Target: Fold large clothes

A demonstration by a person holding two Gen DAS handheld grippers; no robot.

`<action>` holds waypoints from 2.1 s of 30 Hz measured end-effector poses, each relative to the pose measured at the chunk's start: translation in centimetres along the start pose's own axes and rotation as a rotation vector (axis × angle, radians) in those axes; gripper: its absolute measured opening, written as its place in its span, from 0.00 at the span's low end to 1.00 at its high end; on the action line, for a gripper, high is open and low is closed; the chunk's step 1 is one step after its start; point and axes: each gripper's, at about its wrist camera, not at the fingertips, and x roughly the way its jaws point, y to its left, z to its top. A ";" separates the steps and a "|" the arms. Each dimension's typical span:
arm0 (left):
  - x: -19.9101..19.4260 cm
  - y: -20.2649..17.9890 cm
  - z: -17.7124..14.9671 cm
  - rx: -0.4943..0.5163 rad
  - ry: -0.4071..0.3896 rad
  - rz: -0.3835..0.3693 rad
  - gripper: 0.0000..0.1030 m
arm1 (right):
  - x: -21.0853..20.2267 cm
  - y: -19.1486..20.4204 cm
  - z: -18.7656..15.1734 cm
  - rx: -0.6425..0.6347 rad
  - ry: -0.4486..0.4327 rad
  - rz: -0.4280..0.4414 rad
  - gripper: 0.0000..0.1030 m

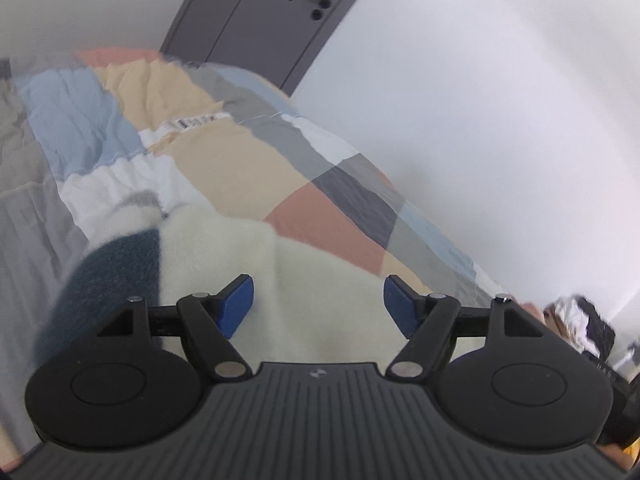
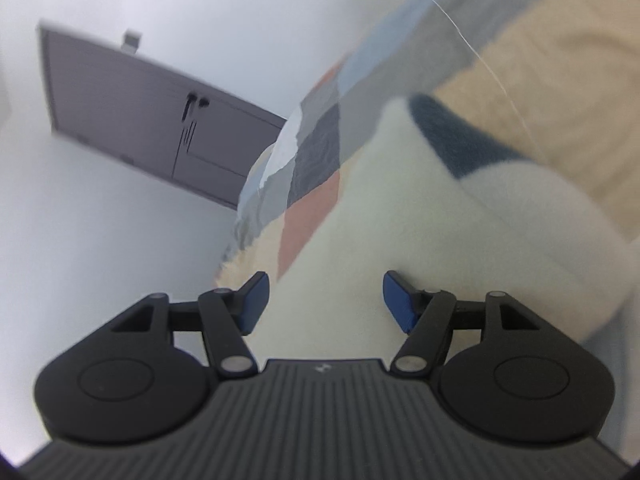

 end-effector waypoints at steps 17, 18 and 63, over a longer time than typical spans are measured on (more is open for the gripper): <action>2.9 -1.7 -2.1 0.335 0.011 0.280 0.78 | 4.7 5.6 -3.1 -0.601 0.020 -0.258 0.66; 3.2 -1.4 -2.0 0.324 0.016 0.279 0.78 | 5.2 5.4 -3.2 -0.612 0.029 -0.267 0.67; 5.4 9.3 -6.7 -0.791 0.263 -0.147 0.85 | 5.3 4.2 -3.0 -0.461 -0.014 -0.240 0.75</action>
